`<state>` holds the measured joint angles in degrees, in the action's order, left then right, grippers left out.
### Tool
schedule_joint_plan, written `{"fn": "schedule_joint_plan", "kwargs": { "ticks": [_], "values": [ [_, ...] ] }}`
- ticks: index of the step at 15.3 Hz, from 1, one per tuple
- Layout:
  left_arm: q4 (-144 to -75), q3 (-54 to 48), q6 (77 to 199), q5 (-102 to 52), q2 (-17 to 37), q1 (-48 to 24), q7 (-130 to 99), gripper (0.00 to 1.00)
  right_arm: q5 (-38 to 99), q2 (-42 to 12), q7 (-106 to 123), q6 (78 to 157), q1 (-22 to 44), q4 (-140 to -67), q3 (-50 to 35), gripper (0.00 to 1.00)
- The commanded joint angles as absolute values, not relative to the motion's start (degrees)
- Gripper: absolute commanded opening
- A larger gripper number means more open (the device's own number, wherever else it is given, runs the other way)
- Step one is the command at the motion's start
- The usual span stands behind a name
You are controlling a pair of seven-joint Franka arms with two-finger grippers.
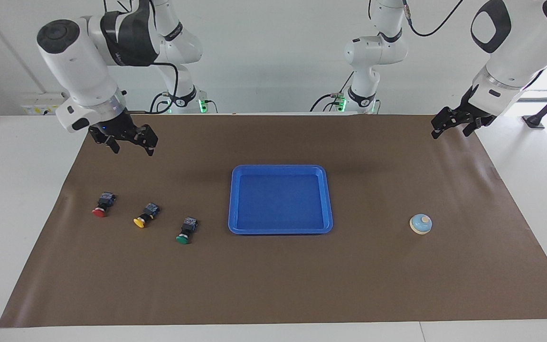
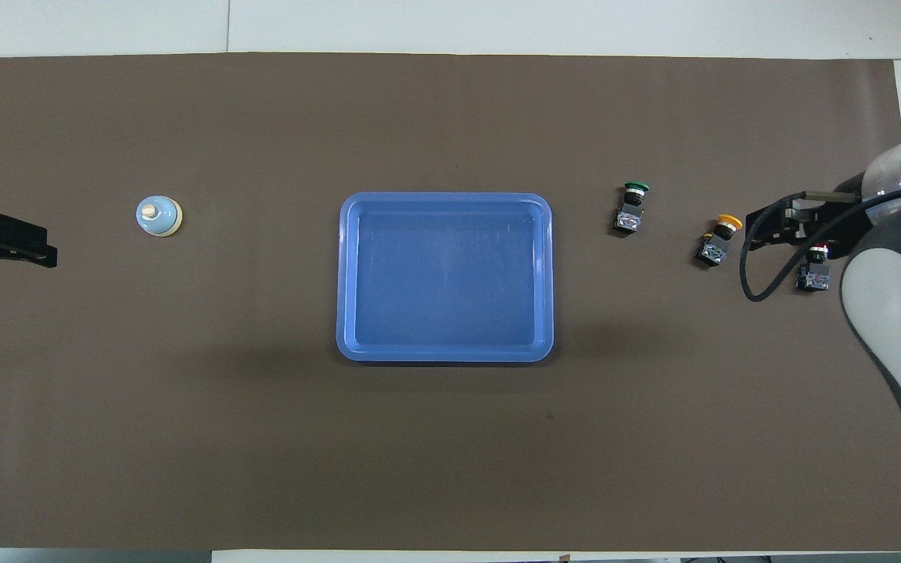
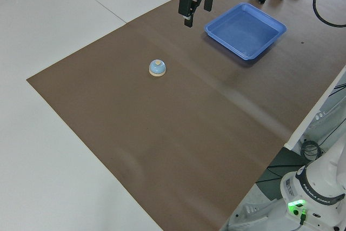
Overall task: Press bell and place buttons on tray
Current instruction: 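Grasp the green-topped button with the right gripper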
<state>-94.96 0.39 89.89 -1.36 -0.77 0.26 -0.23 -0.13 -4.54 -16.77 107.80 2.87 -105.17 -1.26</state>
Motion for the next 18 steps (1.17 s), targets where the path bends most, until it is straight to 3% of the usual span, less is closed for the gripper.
{"fn": "schedule_joint_plan", "kwargs": {
  "ticks": [1,8,18],
  "values": [
    [-93.9,0.7,89.0,-0.9,-0.4,-0.4,0.0,1.00,-0.4,-7.8,-22.0,115.0,4.3,-107.6,-1.6,1.00],
    [-94.0,0.9,88.9,-0.9,-0.8,0.1,-0.4,1.00,-0.4,-15.9,-26.9,129.3,7.5,-109.2,-1.5,1.00],
    [-94.0,0.9,88.9,-0.9,-0.8,0.1,-0.4,1.00,-2.7,-24.3,-27.4,141.1,8.2,-108.4,-1.3,1.00]
  ]
}}
